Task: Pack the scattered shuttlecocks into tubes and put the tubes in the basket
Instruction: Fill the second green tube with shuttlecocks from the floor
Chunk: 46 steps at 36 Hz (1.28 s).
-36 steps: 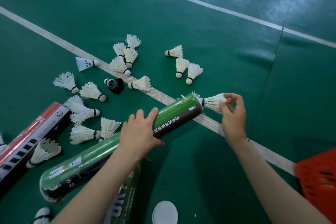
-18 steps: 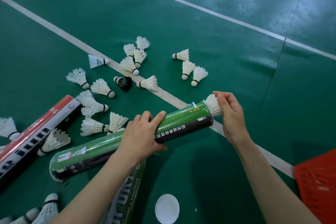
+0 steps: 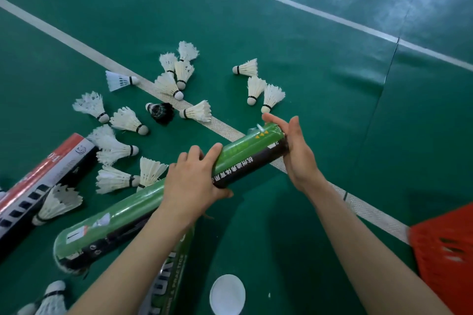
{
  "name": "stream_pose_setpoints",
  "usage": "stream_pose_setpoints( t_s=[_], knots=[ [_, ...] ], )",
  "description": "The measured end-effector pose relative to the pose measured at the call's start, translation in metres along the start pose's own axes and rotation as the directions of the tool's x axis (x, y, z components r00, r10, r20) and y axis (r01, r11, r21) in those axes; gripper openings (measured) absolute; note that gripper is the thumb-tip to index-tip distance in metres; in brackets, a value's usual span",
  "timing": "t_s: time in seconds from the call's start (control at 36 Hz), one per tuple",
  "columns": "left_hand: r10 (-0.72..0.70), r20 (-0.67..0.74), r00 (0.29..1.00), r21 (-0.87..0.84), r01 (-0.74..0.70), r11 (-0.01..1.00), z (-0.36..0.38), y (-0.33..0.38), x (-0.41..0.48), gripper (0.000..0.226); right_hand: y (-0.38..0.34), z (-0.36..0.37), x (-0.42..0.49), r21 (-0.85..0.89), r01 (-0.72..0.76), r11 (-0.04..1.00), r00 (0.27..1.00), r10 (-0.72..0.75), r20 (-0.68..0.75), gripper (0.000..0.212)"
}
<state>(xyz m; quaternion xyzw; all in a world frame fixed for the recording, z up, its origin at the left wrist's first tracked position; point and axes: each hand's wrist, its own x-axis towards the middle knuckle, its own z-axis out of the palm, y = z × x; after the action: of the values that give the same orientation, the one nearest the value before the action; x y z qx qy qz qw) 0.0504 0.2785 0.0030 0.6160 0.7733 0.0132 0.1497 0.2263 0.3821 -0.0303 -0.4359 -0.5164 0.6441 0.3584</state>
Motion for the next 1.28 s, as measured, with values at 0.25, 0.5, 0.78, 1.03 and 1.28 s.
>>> stream_pose_setpoints(
  t_s=[0.25,0.5,0.78,1.03,1.28],
  knots=[
    [-0.086,0.105,0.991,0.012,0.085,0.996,0.0,0.003,0.026,0.099,0.014,-0.019,0.103,-0.46,-0.147,0.876,0.956,0.006,-0.293,0.036],
    [-0.13,0.141,0.981,-0.007,0.132,0.991,0.006,-0.002,0.035,0.1,0.008,-0.025,0.179,-0.782,-0.242,0.575,0.965,0.057,-0.256,0.074],
    [-0.139,0.135,0.981,0.037,0.135,0.99,0.01,-0.011,0.03,0.099,0.031,-0.024,0.154,-0.762,-0.149,0.63,0.955,-0.11,-0.277,0.047],
    [-0.157,0.145,0.977,0.052,0.151,0.987,0.006,-0.021,0.016,0.1,0.022,-0.019,0.076,-0.482,0.055,0.875,0.918,-0.233,-0.319,0.064],
    [-0.106,0.121,0.987,0.005,0.106,0.994,-0.003,-0.018,0.0,0.1,-0.003,-0.001,0.021,-0.221,0.142,0.965,0.975,-0.174,-0.135,0.03]
  ],
)
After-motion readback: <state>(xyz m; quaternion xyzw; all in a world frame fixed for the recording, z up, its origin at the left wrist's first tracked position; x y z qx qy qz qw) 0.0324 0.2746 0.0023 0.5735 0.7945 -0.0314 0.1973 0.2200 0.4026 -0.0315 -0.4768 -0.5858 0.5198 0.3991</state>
